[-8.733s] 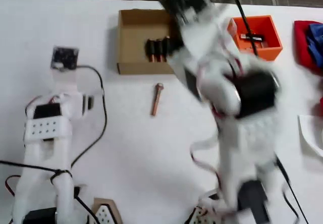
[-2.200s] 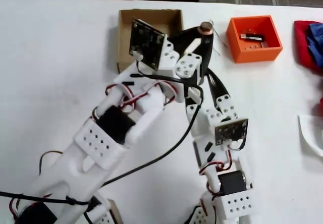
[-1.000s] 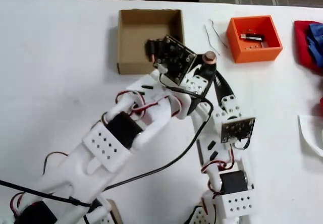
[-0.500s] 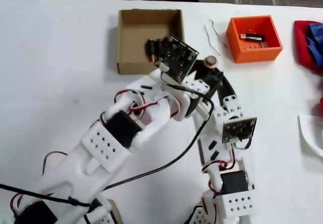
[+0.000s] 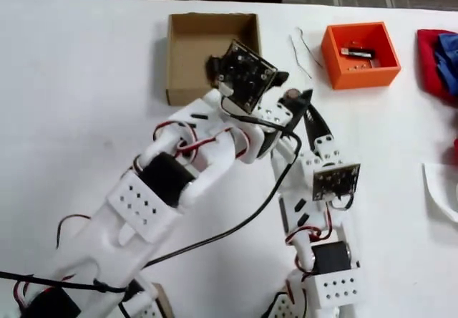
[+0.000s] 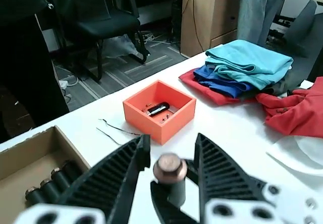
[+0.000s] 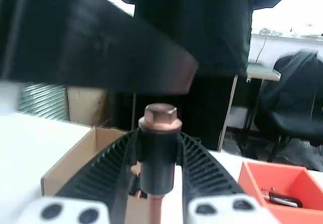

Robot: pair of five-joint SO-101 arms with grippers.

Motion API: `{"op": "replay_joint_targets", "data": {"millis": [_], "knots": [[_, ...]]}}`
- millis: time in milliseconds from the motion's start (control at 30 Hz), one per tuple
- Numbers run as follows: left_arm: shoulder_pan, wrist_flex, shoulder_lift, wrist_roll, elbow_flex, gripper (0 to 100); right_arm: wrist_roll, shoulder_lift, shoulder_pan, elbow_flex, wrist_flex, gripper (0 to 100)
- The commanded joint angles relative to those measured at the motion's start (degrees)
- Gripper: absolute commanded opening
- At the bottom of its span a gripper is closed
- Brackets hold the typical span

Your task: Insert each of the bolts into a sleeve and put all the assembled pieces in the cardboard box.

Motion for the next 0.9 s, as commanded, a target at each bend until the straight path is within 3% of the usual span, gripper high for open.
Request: {"op": "replay_joint_targets", "data": {"millis": [0, 233, 467, 700, 867], "knots": [[-0.18, 1.32, -0.26, -0.44, -2.95, 16, -0.09, -0.84, 0.31, -1.32, -0.92, 2.3], [-0.62, 2.90, -0.88, -0.44, -7.34, 16, -0.18, -0.22, 0.31, -0.97, 0.13, 2.3], [-4.66, 15.47, -0.79, -0.53, -29.76, 16, -0.53, -0.31, 1.71, -5.19, 10.42, 2.3], [-27.87, 33.23, -0.62, -0.53, -36.26, 16, -0.53, 8.57, 2.33, -25.76, 21.49, 2.3], [-40.53, 44.57, -0.79, -0.44, -28.88, 16, -5.10, 27.30, 2.42, -49.58, 31.08, 2.3]]}}
